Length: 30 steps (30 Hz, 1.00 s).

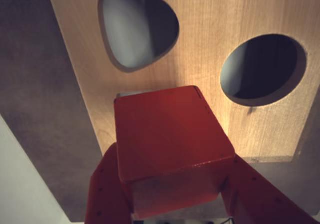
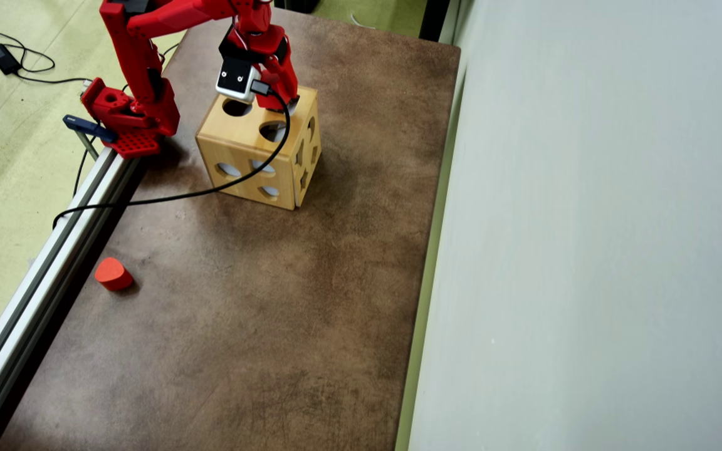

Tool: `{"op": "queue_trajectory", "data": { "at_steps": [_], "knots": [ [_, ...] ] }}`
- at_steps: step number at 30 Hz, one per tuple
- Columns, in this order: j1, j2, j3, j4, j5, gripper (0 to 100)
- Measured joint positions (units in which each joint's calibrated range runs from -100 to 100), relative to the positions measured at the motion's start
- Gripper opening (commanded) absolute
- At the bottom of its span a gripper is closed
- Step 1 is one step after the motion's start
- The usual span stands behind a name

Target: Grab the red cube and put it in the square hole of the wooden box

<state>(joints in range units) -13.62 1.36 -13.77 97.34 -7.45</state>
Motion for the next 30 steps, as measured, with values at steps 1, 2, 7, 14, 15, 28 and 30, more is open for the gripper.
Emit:
{"op": "queue_trajectory", "data": {
  "at_steps": [1, 2, 7, 14, 15, 28, 30],
  "knots": [
    [-0.4, 0.9, 0.0, 0.0, 0.0, 2],
    [-0.6, 1.8, 0.0, 0.0, 0.0, 2],
    [-1.8, 2.3, 0.0, -0.3, 0.0, 2],
    [-1.9, 2.5, 0.0, -2.6, 0.0, 2],
    [-1.9, 2.5, 0.0, -2.6, 0.0, 2],
    [-1.9, 4.2, 1.6, -3.0, 0.0, 2],
    [-1.9, 4.2, 1.6, -3.0, 0.0, 2]
  ]
}}
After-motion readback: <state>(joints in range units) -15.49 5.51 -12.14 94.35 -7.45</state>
